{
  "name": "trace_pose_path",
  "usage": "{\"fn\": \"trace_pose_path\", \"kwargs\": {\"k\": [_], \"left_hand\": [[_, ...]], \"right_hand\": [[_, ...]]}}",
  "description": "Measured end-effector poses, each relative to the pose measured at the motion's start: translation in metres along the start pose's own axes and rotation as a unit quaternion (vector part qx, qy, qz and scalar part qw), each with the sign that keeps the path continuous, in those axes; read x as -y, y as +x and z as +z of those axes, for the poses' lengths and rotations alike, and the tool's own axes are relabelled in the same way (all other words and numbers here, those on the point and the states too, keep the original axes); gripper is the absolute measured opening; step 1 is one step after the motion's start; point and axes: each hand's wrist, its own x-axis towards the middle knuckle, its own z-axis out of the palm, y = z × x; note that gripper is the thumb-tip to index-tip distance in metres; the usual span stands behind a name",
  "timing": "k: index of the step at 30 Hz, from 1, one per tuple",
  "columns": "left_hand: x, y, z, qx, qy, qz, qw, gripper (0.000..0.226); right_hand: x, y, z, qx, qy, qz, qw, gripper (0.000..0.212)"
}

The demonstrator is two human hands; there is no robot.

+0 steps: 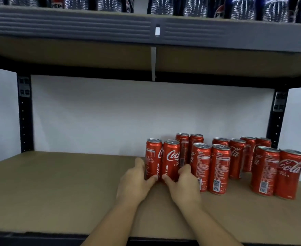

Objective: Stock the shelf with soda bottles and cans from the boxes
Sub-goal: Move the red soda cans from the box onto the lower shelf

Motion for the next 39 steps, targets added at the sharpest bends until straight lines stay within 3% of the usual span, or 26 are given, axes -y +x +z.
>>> {"fn": "trace_pose_path", "kwargs": {"k": [4, 8, 14, 25, 39], "left_hand": [[0.002, -0.001, -0.002, -0.032, -0.025, 0.018, 0.999, 0.031], [0.007, 0.001, 0.002, 0.014, -0.016, 0.048, 0.999, 0.010], [0.010, 0.002, 0.003, 0.065, 0.016, 0.074, 0.995, 0.019], [-0.002, -0.002, -0.004, 0.140, 0.124, 0.041, 0.981, 0.052], [-0.003, -0.002, -0.005, 0.156, 0.159, 0.040, 0.974, 0.053]], "right_hand": [[0.003, -0.002, -0.003, -0.026, 0.013, -0.016, 0.999, 0.039], [0.002, -0.003, -0.003, -0.020, -0.008, -0.030, 0.999, 0.019], [0.003, -0.002, -0.002, 0.000, -0.051, -0.037, 0.998, 0.003], [-0.002, 0.002, 0.004, 0.059, -0.129, -0.053, 0.988, 0.035], [-0.008, 0.010, 0.012, 0.100, -0.206, -0.079, 0.970, 0.039]]}}
